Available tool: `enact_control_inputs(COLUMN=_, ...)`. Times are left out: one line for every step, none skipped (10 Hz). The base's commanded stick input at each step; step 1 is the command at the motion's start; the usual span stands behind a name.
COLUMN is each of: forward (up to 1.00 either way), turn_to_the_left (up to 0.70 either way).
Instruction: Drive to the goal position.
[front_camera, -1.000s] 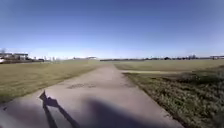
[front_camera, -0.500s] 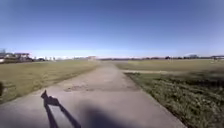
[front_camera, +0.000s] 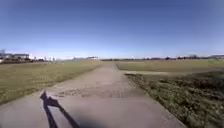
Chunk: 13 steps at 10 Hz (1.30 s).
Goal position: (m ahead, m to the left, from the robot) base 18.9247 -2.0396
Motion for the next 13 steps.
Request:
enact_control_inputs(forward=0.7, turn_to_the_left=0.0)
enact_control_inputs(forward=0.7, turn_to_the_left=0.05)
enact_control_inputs(forward=0.7, turn_to_the_left=0.27)
enact_control_inputs(forward=0.7, turn_to_the_left=0.34)
enact_control_inputs(forward=0.7, turn_to_the_left=0.35)
enact_control_inputs(forward=0.7, turn_to_the_left=0.35)
enact_control_inputs(forward=0.7, turn_to_the_left=0.21)
enact_control_inputs(forward=0.7, turn_to_the_left=0.0)
enact_control_inputs(forward=0.7, turn_to_the_left=0.0)
enact_control_inputs(forward=0.7, turn_to_the_left=0.0)
enact_control_inputs(forward=0.7, turn_to_the_left=0.0)
enact_control_inputs(forward=0.7, turn_to_the_left=0.0)
enact_control_inputs(forward=0.7, turn_to_the_left=0.0)
